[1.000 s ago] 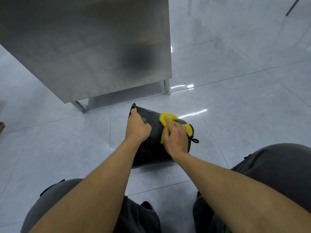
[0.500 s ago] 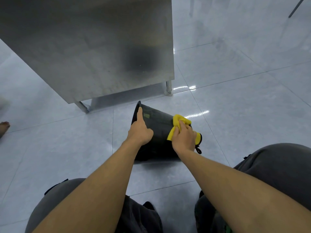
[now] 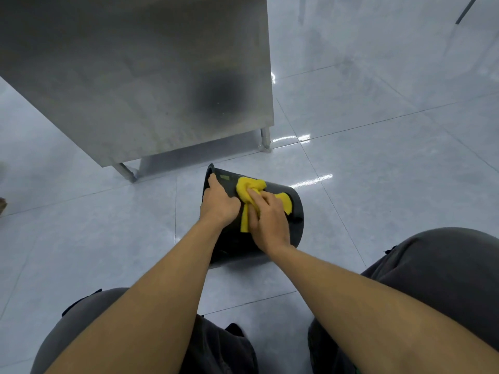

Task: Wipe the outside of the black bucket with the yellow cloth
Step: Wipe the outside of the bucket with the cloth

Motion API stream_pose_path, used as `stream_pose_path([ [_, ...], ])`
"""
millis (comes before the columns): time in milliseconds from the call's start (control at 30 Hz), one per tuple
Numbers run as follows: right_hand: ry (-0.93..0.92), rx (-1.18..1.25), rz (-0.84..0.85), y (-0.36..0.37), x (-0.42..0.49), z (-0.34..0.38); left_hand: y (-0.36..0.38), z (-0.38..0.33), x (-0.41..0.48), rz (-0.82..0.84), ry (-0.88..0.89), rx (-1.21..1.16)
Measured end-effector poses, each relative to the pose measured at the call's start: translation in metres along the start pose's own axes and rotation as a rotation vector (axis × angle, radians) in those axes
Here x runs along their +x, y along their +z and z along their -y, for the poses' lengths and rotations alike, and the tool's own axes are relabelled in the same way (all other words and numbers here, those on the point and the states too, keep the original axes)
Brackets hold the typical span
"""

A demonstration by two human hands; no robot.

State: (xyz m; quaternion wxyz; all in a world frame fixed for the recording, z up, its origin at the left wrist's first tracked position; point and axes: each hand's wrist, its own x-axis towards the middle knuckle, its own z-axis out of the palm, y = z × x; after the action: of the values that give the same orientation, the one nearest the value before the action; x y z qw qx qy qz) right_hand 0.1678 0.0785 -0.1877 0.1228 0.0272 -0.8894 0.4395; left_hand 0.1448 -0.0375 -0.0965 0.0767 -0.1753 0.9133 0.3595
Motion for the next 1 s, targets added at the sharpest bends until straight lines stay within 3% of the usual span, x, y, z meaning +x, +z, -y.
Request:
stream_pose_path([
  [100, 0.236, -0.044, -0.053, -0.001, -0.001, -0.013, -0.001, 0.003, -0.001, 0.056, -0.029, 0.111],
  [200, 0.402, -0.056, -0.092, -0.005, 0.002, -0.015, 0.003, 0.005, -0.003, 0.087, -0.039, 0.069],
  [267, 0.373, -0.064, -0.102, -0.006, 0.002, -0.014, 0.007, 0.006, -0.002, 0.082, -0.021, 0.057],
  [433, -0.092, 0.034, 0.009, 0.001, -0.01, 0.006, 0.013, 0.006, 0.005, -0.018, -0.073, -0.024],
  [533, -0.209, 0.004, 0.035, 0.0, -0.009, 0.009, 0.012, 0.005, 0.006, -0.076, -0.082, -0.132],
  [667, -0.035, 0.009, 0.006, 0.002, -0.006, -0.003, 0.011, 0.004, 0.002, -0.035, -0.067, -0.147],
  [833, 0.409, -0.021, -0.111, -0.003, -0.007, -0.02, 0.008, 0.01, 0.0, -0.003, -0.084, -0.025],
  [900, 0.409, -0.031, -0.131, -0.005, -0.009, -0.02, 0.007, 0.008, 0.001, 0.001, -0.055, -0.035],
  [1000, 0.146, 0.004, -0.069, -0.003, -0.011, -0.009, 0.008, 0.004, 0.003, 0.004, -0.044, -0.032],
])
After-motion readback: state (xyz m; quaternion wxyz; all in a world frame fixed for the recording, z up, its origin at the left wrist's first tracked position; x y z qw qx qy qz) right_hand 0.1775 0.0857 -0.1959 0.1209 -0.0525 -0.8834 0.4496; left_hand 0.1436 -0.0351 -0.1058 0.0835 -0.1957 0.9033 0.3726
